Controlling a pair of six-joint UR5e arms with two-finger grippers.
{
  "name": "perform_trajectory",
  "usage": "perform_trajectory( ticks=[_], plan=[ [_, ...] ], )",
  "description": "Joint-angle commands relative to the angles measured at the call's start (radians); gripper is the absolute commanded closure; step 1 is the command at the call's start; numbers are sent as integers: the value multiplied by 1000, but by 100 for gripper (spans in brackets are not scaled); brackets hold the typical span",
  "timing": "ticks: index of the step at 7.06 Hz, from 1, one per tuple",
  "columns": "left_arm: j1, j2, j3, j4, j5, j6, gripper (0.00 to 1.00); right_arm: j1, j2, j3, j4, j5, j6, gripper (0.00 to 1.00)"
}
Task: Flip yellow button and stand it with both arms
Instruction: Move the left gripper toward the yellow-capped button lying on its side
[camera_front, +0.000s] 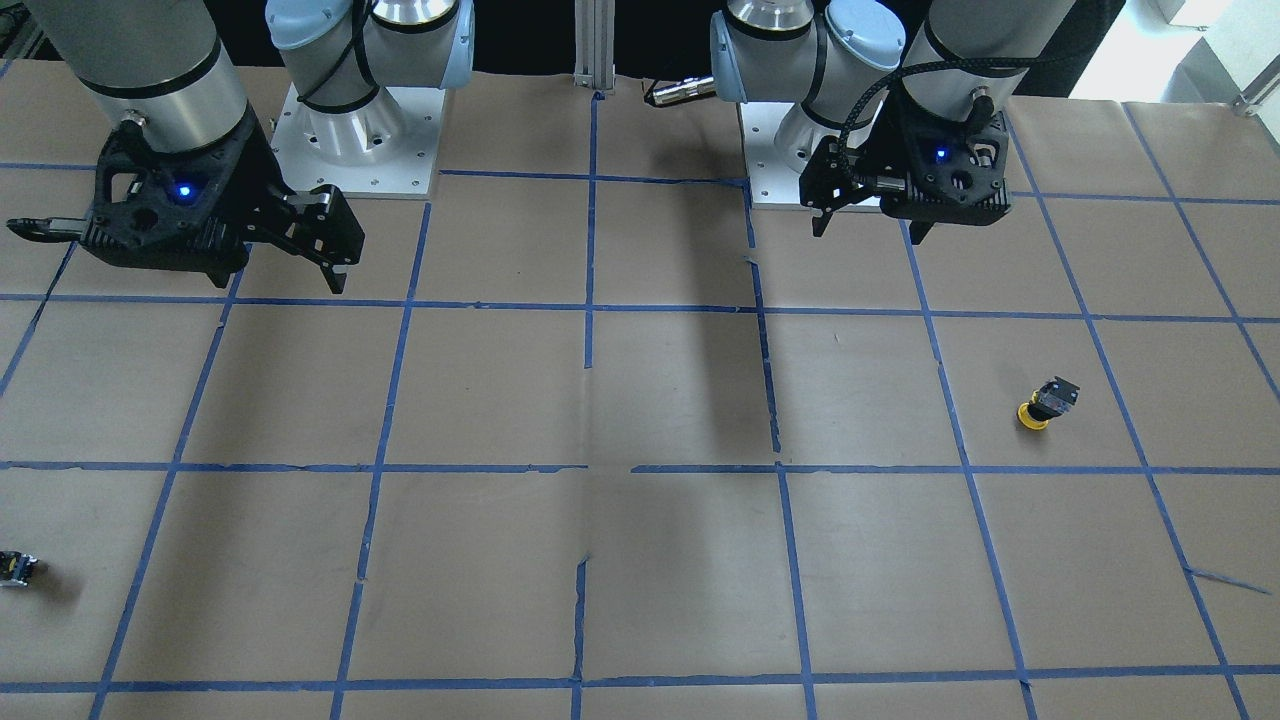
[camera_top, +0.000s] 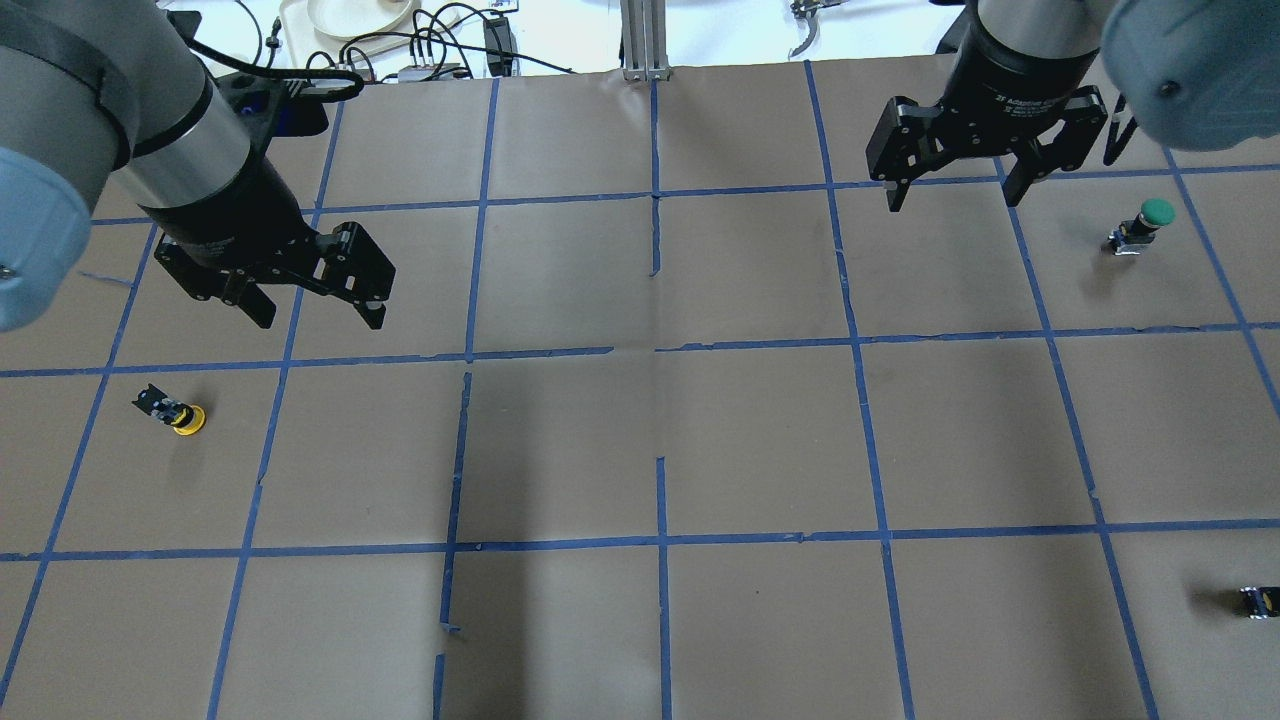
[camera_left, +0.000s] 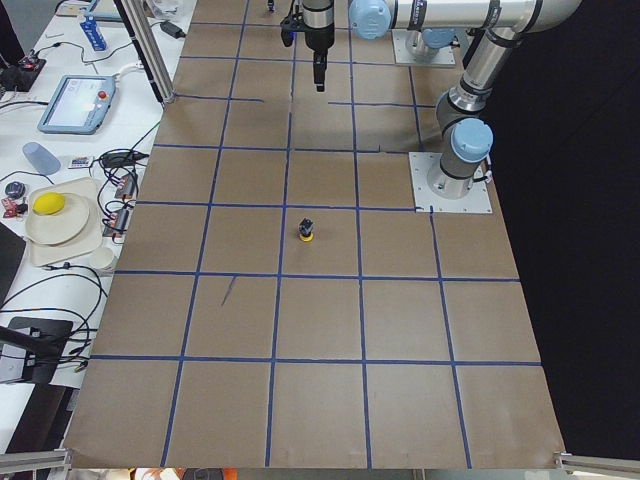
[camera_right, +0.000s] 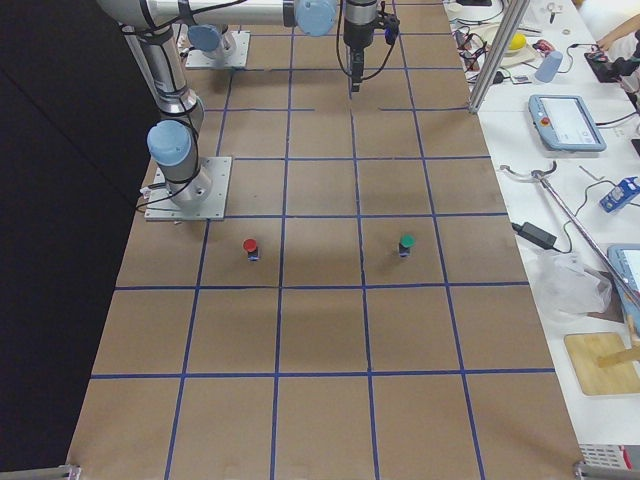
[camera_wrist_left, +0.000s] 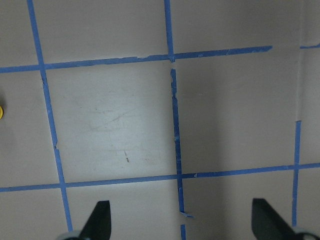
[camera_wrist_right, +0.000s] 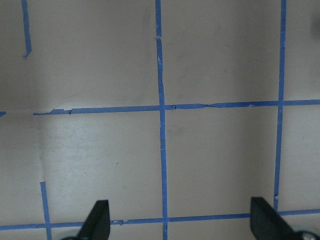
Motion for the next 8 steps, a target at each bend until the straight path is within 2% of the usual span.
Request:
perform_trajectory(
  ticks=[1, 2, 6, 8],
  plan=[
    [0, 0, -3, 0, 3, 2, 0, 19, 52, -30, 4, -6, 0, 0],
    [0, 0, -2, 0, 3, 2, 0, 23, 76, -67, 7, -4, 0, 0],
    [12, 3, -16, 5, 6, 11, 0, 19, 114, -95, 15, 7, 2, 0],
    [119, 3, -20, 20, -3, 34, 0, 25, 114, -94, 18, -7, 2, 0]
  ],
)
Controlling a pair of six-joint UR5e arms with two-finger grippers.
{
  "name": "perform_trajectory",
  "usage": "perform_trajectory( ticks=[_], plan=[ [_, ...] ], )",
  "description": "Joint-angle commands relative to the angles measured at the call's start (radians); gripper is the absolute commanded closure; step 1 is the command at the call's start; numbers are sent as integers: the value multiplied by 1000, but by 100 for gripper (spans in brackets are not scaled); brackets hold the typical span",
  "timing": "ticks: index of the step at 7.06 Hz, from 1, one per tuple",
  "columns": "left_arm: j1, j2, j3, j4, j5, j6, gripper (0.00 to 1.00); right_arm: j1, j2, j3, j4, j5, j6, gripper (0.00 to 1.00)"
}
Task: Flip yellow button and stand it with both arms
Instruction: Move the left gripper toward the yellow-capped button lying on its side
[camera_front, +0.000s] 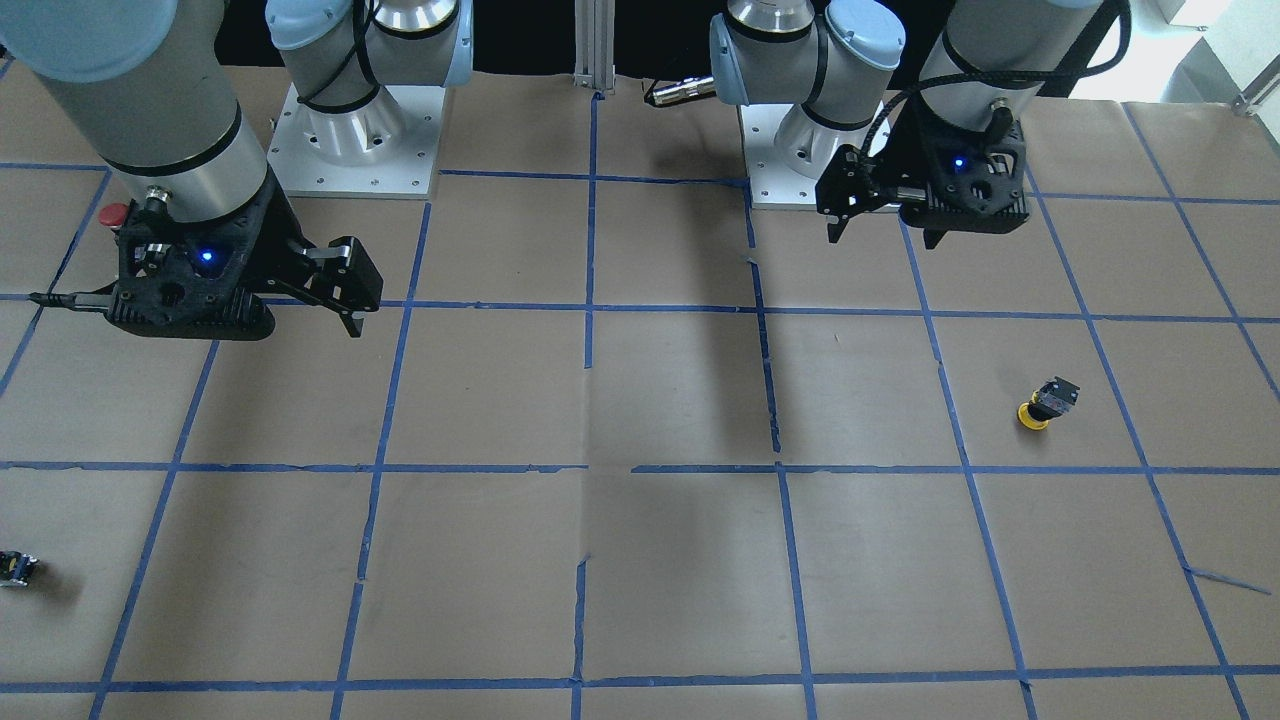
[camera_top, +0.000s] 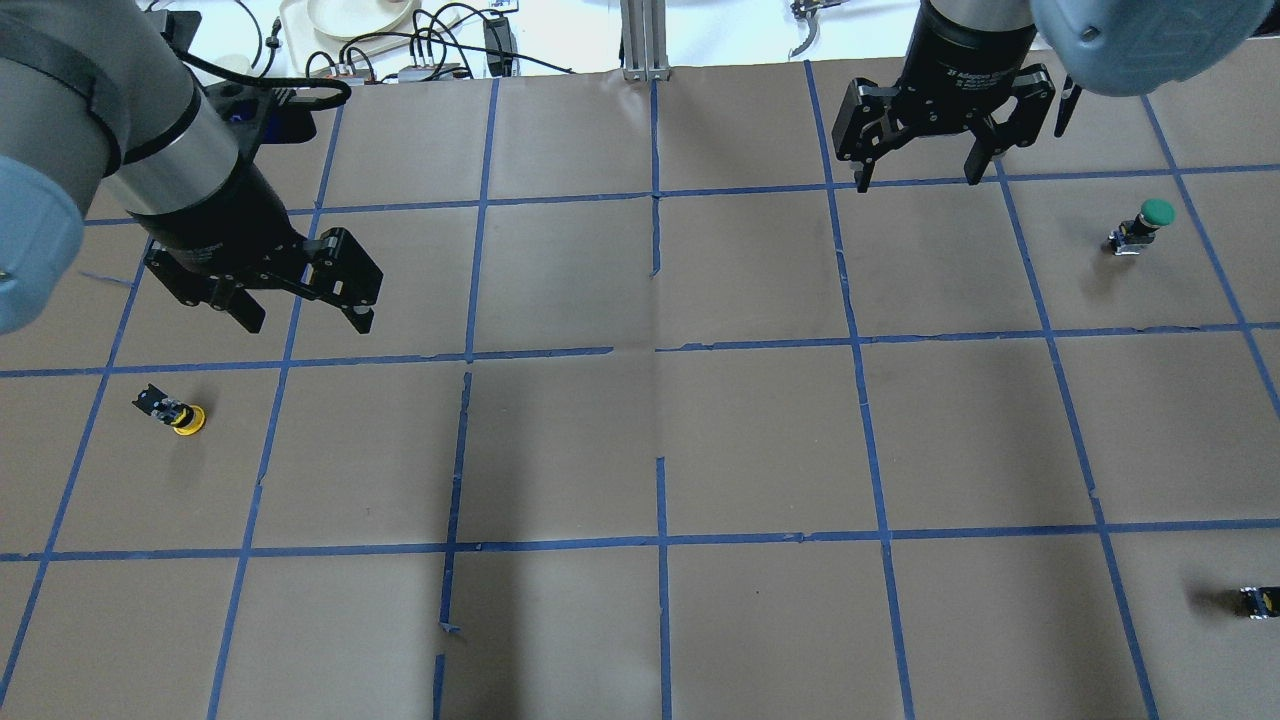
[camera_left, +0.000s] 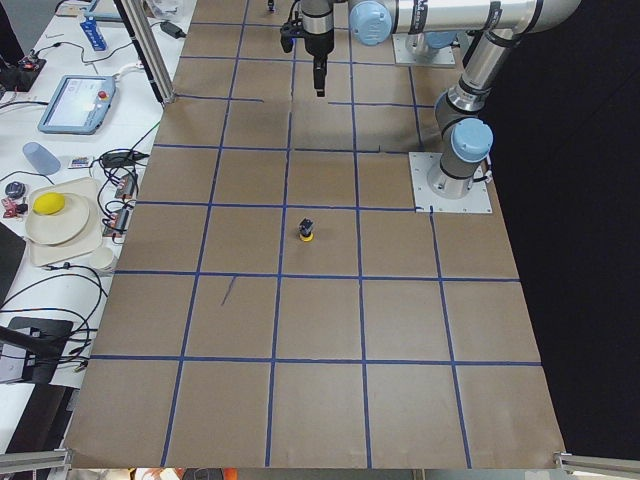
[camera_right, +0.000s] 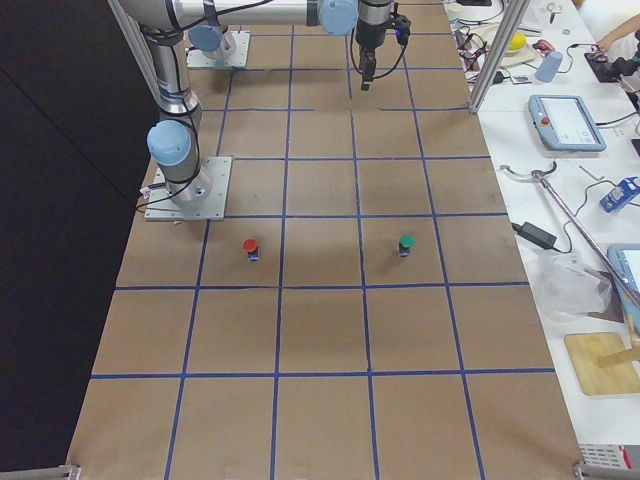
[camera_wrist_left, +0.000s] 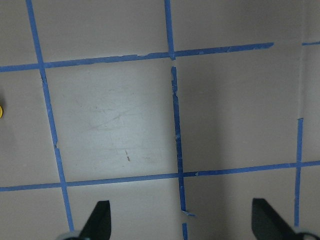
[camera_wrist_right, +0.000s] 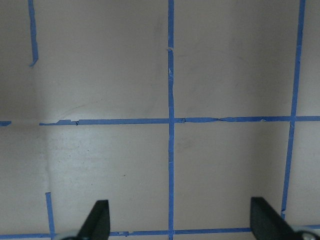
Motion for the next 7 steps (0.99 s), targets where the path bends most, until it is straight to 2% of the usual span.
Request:
perform_trajectory(
  ticks=[1, 5, 6, 7],
  plan=[
    [110, -1, -1, 29, -4, 27, 0, 4, 13, 3, -10, -3, 3, 0],
    [329, -32, -14, 29, 17, 460, 0, -1, 28, 1, -9, -7, -2, 0],
    [365, -38, -25, 47, 51, 590, 0, 2, 21, -3, -9, -6, -2, 0],
    [396, -72, -52, 122, 53, 643, 0, 2, 20, 0, -6, -3, 0, 0]
  ],
)
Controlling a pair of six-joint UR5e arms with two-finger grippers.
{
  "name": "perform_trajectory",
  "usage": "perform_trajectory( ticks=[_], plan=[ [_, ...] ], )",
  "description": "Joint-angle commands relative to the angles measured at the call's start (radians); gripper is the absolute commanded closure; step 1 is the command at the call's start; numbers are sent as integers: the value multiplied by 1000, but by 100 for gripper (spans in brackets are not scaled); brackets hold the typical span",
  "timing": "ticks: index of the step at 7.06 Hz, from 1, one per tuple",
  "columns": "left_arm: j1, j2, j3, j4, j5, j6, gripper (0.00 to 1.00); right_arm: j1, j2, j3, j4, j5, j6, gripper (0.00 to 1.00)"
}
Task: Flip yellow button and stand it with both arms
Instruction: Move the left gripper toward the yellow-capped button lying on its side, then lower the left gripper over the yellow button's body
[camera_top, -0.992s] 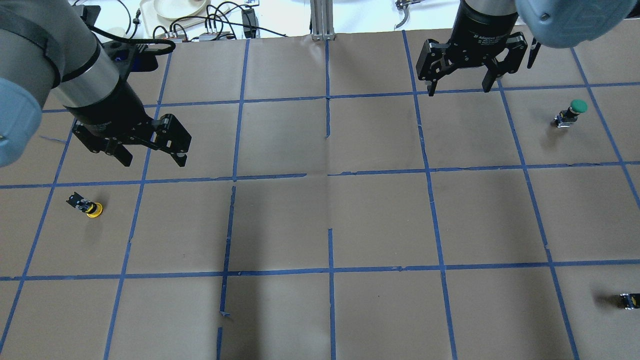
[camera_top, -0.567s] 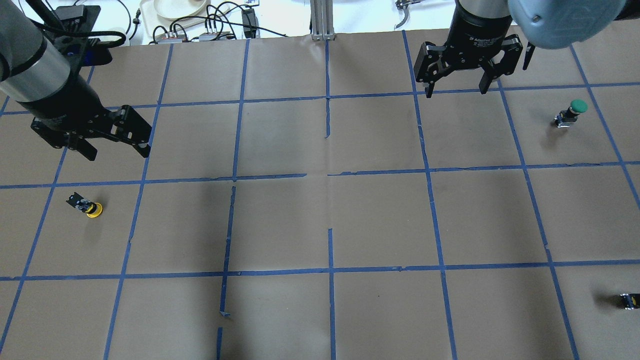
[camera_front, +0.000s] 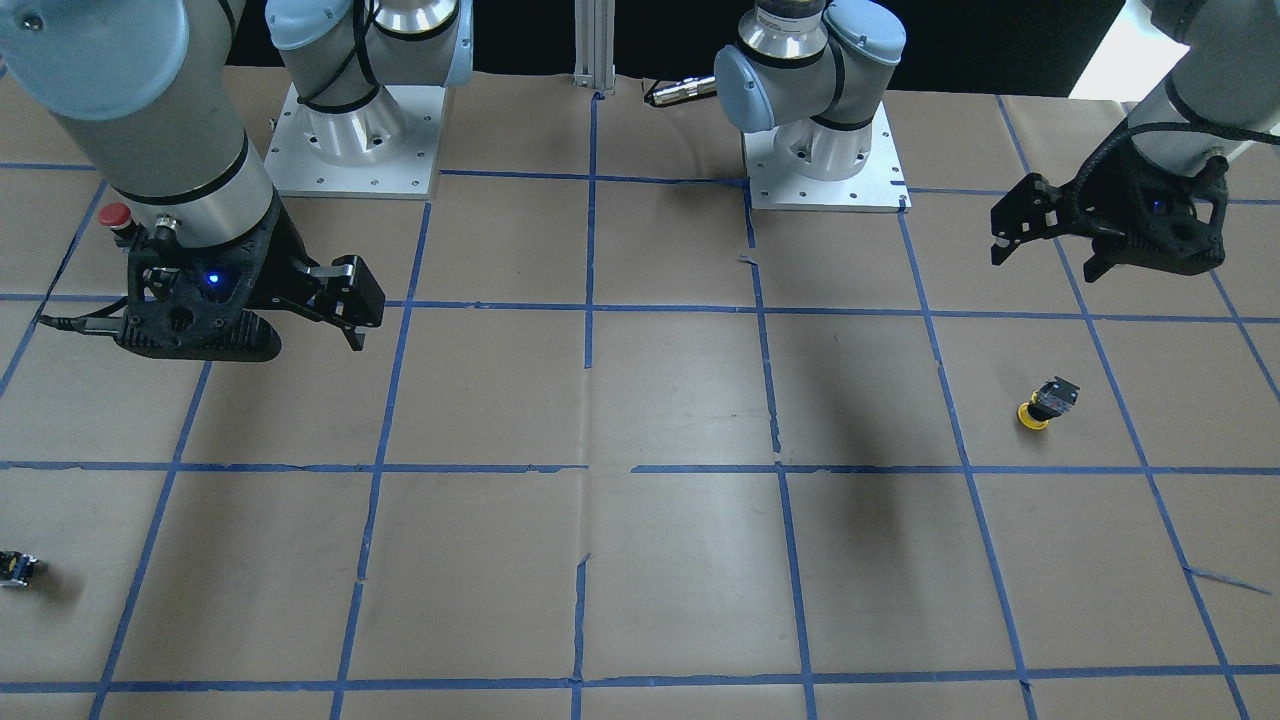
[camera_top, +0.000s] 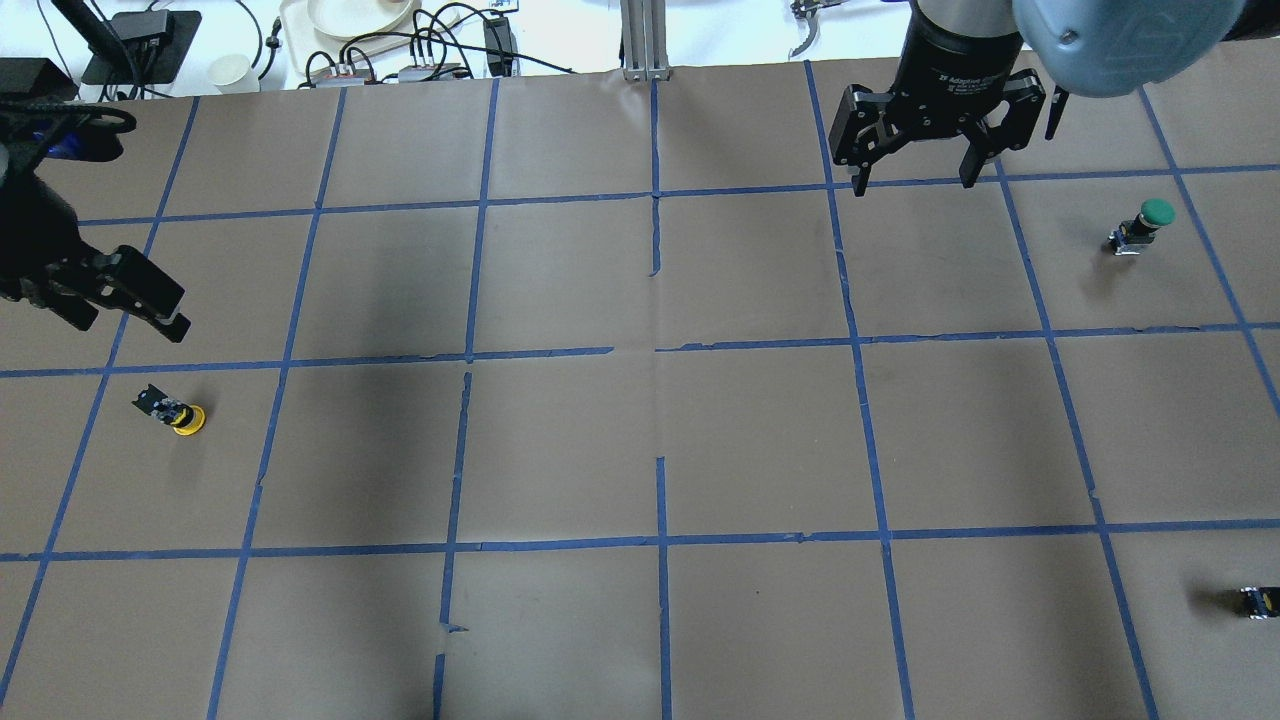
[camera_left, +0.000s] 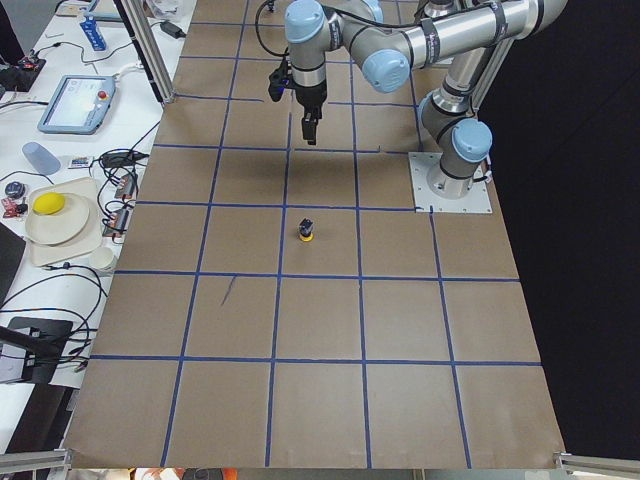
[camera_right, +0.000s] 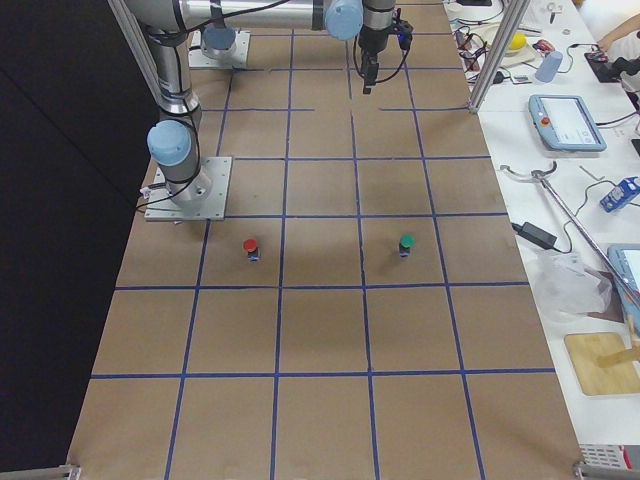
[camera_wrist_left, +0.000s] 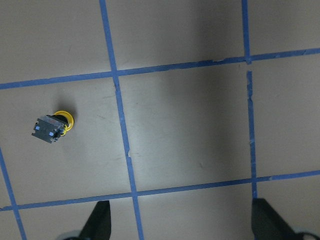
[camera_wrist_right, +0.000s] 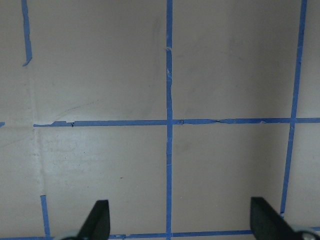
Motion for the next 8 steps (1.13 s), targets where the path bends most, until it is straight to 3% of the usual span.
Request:
perform_trajectory(
  ticks=[1, 5, 8],
  plan=[
    [88, -78, -59, 171, 17, 133, 0, 9, -5, 6, -1, 12, 3, 0],
    [161, -210, -147, 512, 55, 361, 0, 36, -152, 6, 7, 6, 6, 0],
    [170, -241, -153, 515, 69, 431, 0, 36, -162, 12, 14, 12, -5, 0]
  ],
)
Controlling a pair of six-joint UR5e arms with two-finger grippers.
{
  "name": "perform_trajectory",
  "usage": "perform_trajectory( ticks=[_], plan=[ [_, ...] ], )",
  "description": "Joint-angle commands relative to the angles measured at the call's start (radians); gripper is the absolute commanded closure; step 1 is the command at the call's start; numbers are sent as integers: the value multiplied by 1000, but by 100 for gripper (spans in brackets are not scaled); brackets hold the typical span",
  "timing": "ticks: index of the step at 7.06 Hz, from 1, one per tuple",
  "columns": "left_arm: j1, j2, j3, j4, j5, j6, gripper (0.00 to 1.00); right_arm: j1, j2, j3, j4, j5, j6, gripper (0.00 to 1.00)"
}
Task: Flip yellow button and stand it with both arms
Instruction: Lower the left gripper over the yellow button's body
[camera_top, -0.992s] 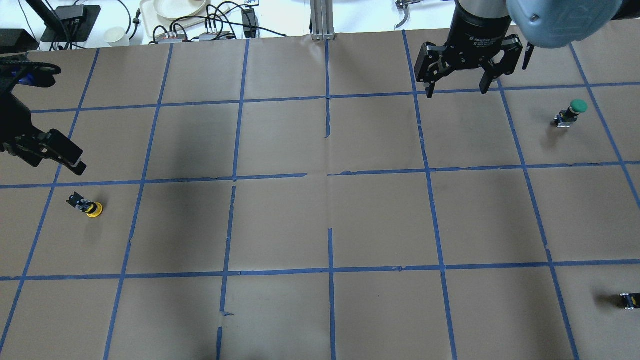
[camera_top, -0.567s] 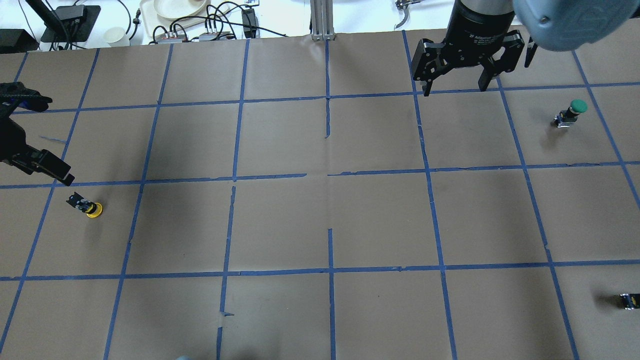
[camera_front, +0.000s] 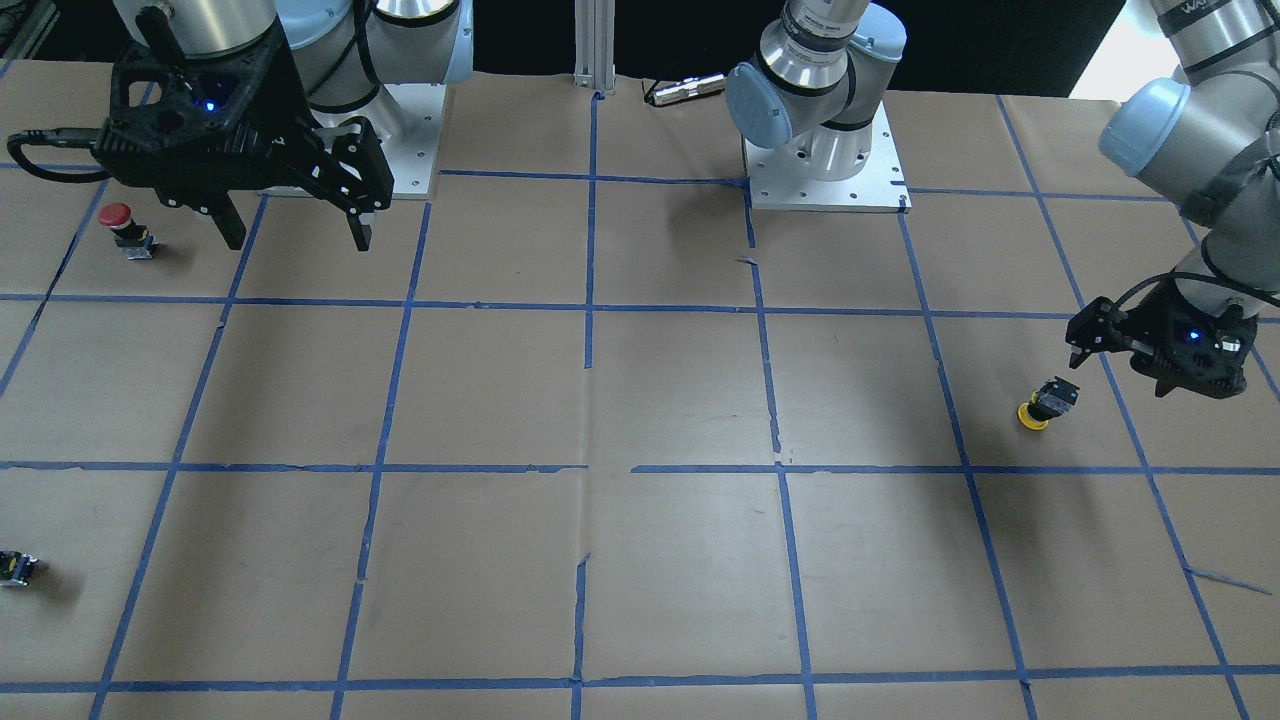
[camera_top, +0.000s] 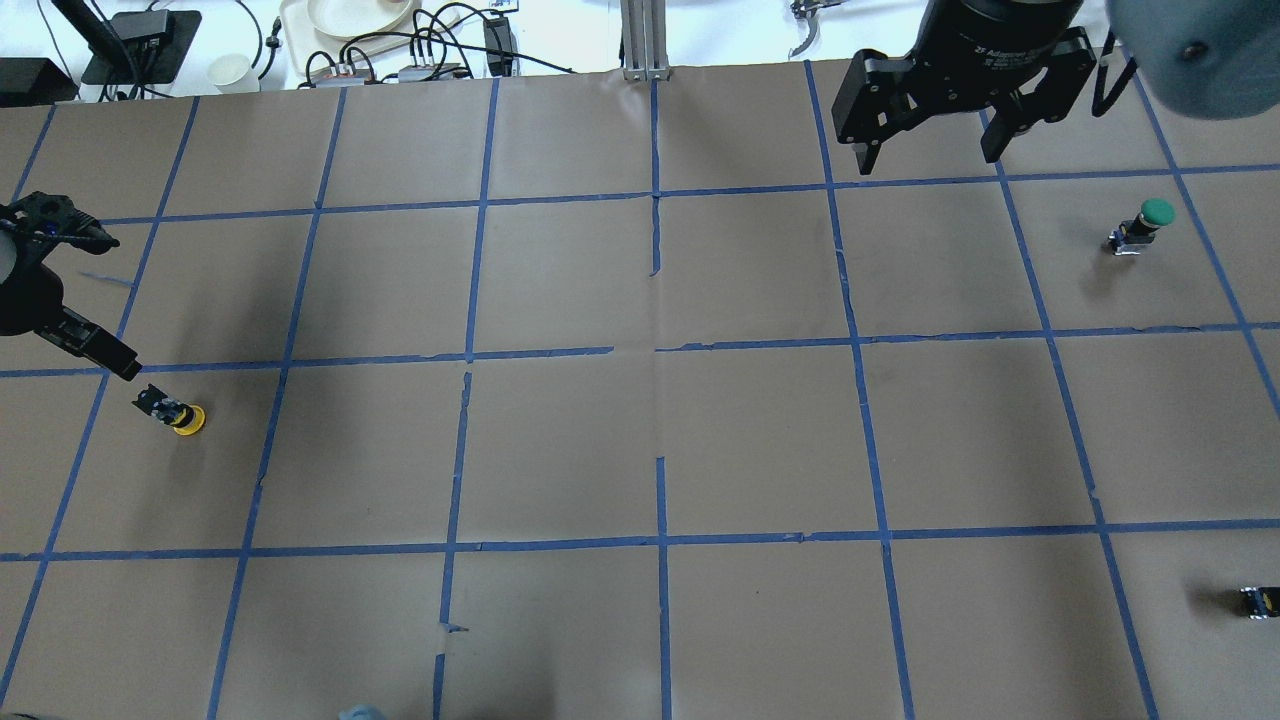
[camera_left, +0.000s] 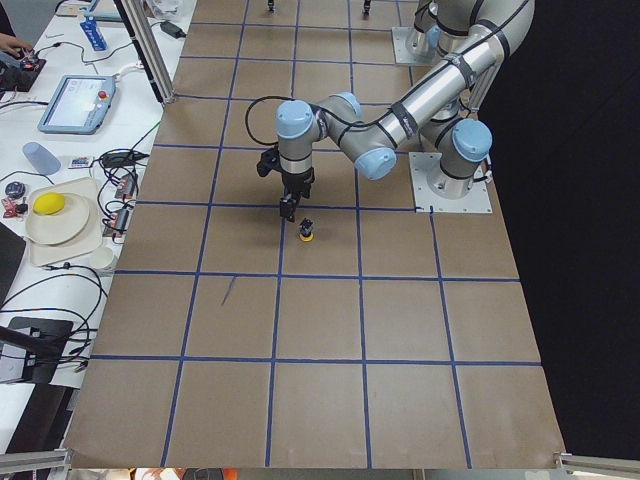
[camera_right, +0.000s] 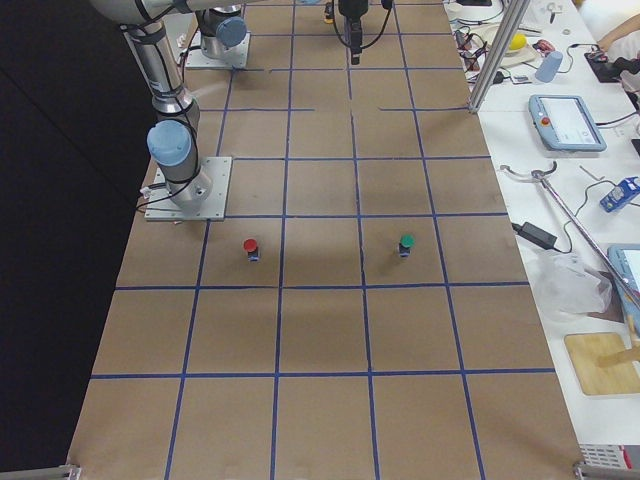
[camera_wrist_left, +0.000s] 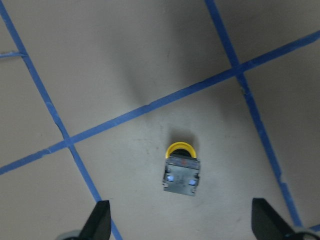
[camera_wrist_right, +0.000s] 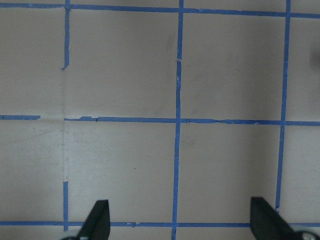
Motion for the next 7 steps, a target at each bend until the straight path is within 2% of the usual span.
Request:
perform_trajectory(
  ticks=[1, 7],
  plan=[
    [2, -24, -5, 4, -2, 18, 0, 4, -3, 1, 1, 0, 3, 0],
    [2, -114, -8, 5, -11, 35, 0, 5, -62, 29, -4, 26, -5, 0]
  ],
)
